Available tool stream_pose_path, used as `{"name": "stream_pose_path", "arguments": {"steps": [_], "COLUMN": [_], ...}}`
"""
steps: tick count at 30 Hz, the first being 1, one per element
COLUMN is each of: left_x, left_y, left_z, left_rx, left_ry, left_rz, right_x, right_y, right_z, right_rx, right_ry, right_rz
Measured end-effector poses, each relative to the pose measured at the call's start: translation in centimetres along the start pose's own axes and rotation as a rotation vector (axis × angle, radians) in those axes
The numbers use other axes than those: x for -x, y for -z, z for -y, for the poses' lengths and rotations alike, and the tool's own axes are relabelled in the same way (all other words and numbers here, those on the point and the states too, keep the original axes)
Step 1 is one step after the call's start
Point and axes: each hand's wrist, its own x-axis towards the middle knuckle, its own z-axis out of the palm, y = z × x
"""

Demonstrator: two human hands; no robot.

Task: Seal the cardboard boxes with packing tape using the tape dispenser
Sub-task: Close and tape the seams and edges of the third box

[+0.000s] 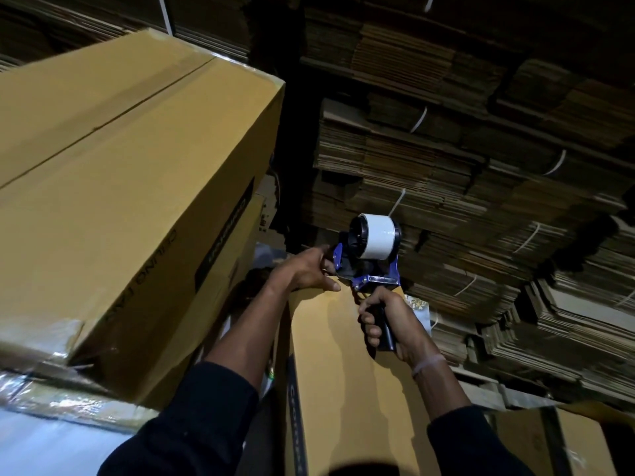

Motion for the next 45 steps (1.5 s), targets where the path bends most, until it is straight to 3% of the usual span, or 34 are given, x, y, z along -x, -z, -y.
{"name": "stream_pose_path", "arguments": {"steps": [9, 14, 17, 22, 25, 37, 45], "left_x": [1.6, 1.9, 2.0, 1.4, 1.3, 1.5, 1.7], "left_y": [0.9, 0.2, 0.0, -0.2, -0.5, -0.8, -0.8], "left_z": [-0.5, 0.3, -0.1, -0.3, -0.6, 0.4, 0.8], "left_rx": [-0.102, -0.241, -0.218, -0.221, -0.293, -0.237, -0.147], "left_ry": [-0.033, -0.006, -0.036, -0.045, -0.036, -0.018, -0.108], "left_rz": [0.093, 0.041, 0.028, 0.018, -0.042, -0.102, -0.069], "right_x": [0.3, 0.5, 0.4, 0.5, 0.4, 2.8, 7.1], "right_y": [0.0, -0.6, -1.4, -2.5, -2.8, -2.7, -1.0], "right_z": [-0.4, 0.0, 0.0, -1.4, -2.5, -4.8, -8.1], "right_rx": [-0.006, 0.085, 0.113, 0.368, 0.571, 0.593, 0.56], "right_ry": [0.004, -0.071, -0.1, 0.157, 0.265, 0.268, 0.253], "right_rz": [0.005, -0.072, -0.193, -0.508, -0.586, -0.555, -0.516]}}
